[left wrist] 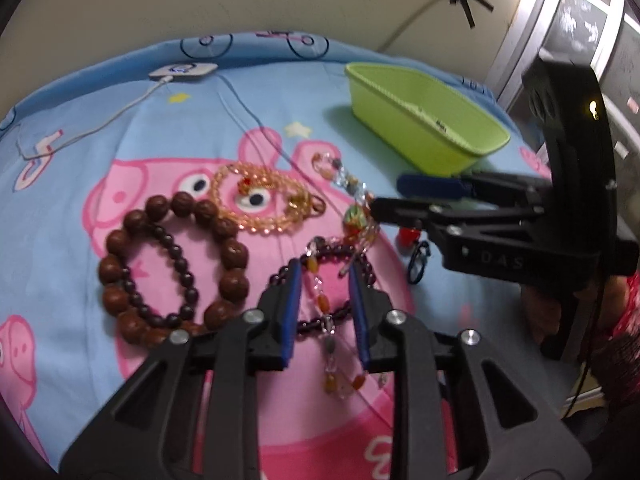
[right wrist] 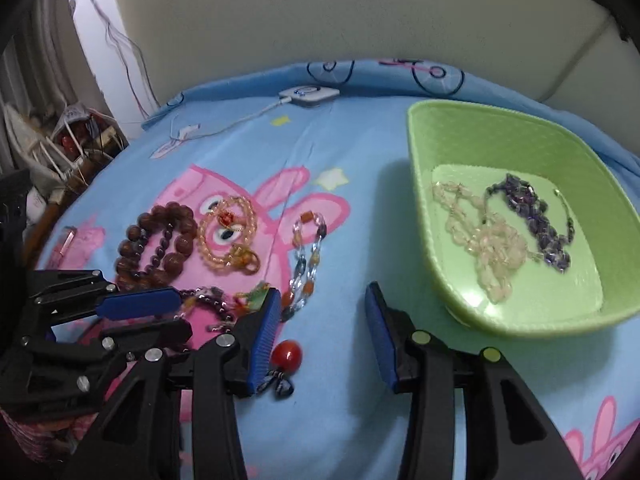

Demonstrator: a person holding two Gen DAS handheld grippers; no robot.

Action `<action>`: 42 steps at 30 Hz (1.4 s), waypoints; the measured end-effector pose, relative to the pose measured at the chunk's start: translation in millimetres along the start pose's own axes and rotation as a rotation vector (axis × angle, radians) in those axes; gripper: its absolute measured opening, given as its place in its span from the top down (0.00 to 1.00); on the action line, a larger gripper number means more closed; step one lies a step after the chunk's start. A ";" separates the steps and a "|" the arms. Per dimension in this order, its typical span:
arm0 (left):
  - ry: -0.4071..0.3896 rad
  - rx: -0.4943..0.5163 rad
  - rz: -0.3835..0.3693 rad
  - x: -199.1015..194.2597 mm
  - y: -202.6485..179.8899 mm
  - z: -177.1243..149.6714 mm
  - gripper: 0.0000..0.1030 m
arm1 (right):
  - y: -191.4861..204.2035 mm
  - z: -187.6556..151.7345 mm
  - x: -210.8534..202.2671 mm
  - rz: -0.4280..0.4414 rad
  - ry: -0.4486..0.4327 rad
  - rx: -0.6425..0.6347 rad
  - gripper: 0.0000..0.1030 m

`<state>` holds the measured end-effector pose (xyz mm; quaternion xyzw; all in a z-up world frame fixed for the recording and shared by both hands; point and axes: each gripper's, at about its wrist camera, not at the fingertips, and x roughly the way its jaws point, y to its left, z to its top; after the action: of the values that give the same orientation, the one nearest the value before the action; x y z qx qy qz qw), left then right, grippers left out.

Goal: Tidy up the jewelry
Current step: 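Grasp the multicolour bead strand with the left tool and carry it to the basket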

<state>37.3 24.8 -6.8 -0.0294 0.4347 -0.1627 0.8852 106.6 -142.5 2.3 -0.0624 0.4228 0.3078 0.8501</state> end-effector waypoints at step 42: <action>-0.290 0.073 -0.219 -78.0 -66.0 146.7 0.96 | -67.4 34.9 -164.3 0.139 -0.461 0.163 1.00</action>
<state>89.9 -26.2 156.3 -0.0676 0.2905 -0.2680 0.9161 94.8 -261.2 138.4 0.1076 0.2446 0.3364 0.9030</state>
